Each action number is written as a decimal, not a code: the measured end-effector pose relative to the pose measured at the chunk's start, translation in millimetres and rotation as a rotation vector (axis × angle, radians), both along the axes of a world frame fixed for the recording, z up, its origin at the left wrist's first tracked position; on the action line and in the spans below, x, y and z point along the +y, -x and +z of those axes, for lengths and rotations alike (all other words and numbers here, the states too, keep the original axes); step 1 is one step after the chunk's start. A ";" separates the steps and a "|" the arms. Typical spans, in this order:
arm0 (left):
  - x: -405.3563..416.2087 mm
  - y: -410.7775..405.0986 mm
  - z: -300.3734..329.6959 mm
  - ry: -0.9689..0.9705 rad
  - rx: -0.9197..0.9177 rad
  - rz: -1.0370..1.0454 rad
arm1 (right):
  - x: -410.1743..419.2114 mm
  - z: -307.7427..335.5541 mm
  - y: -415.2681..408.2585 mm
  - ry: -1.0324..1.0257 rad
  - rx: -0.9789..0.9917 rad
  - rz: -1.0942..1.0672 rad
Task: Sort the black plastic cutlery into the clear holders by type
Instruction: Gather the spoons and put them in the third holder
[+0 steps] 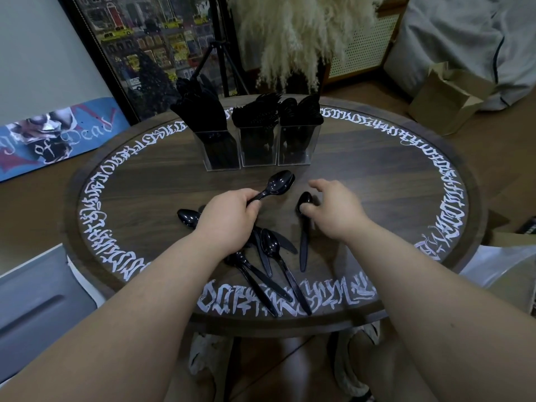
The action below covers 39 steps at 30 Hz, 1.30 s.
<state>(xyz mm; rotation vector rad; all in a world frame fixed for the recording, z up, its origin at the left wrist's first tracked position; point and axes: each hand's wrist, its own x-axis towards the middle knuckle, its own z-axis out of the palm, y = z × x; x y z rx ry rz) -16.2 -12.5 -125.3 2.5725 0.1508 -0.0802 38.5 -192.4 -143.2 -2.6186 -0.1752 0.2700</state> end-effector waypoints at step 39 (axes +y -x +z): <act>-10.7 -0.9 1.8 0.016 -0.091 -0.075 | 14.2 10.4 -2.0 -0.702 -0.136 -0.193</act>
